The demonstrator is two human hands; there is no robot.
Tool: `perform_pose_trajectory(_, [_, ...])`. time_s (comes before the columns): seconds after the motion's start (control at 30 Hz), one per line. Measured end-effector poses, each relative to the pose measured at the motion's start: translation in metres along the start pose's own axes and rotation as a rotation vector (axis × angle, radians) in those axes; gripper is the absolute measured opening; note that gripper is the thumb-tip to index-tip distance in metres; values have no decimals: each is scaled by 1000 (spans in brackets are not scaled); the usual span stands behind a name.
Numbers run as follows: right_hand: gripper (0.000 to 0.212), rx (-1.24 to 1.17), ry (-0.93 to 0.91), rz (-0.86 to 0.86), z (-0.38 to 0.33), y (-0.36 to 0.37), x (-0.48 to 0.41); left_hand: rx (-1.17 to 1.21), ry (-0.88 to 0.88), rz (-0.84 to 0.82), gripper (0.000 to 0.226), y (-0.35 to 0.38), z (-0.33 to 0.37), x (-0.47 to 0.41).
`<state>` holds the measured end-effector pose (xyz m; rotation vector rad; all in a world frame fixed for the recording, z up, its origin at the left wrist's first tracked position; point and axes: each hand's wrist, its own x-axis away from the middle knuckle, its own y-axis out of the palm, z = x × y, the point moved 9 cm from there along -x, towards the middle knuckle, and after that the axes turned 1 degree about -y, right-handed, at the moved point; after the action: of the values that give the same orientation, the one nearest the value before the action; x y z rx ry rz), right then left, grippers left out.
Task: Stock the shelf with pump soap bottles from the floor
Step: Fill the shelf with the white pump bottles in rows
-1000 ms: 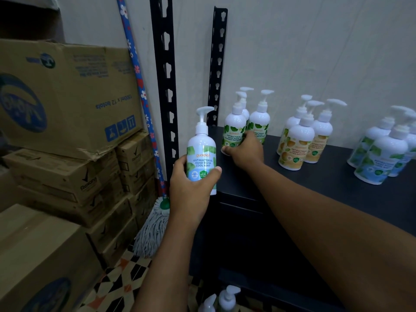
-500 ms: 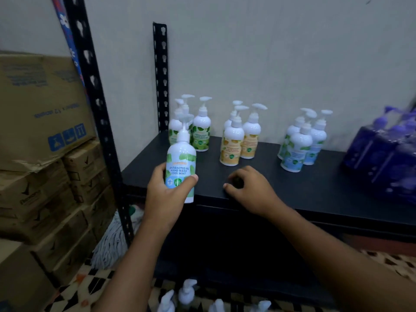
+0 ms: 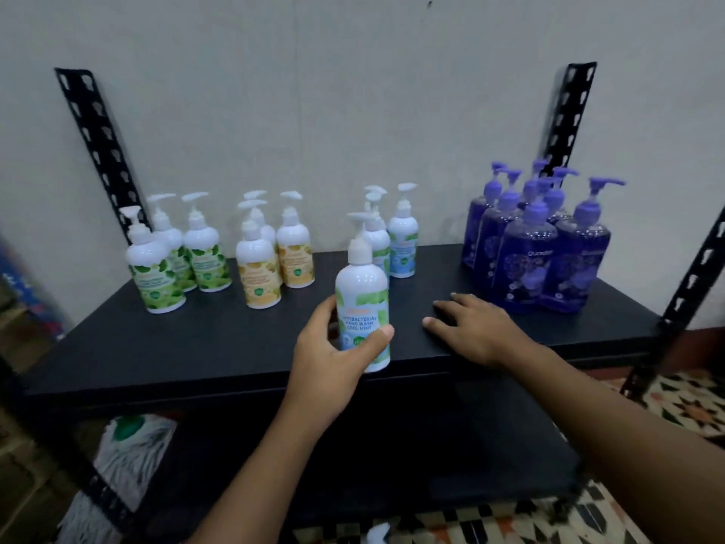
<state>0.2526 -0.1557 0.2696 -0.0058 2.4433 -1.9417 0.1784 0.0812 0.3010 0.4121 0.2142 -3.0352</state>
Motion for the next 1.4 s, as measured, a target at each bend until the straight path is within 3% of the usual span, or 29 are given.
perform_pose_trajectory(0.07, [68, 8, 17, -6, 11, 0, -7, -50, 23, -3, 62, 24, -1, -21])
perform_pose_trajectory(0.33, [55, -31, -10, 39, 16, 2, -5, -196, 97, -31, 44, 82, -8, -77])
perform_pose_trajectory(0.5, [55, -40, -9, 51, 15, 2, -4, -241, 36, -29, 61, 89, -20, -83])
perform_pose_trajectory(0.67, [55, -47, -13, 53, 15, 1, -3, -276, -17, 25, 66, 85, -24, -75])
perform_pose_trajectory(1.0, [56, -63, -4, 58, 15, 1, -1, -404, -90, 125, 48, 91, -35, -95])
perform_pose_trajectory(1.4, [56, -73, -2, 95, 16, 0, -3, -401, -112, 308, 44, 93, -41, -118])
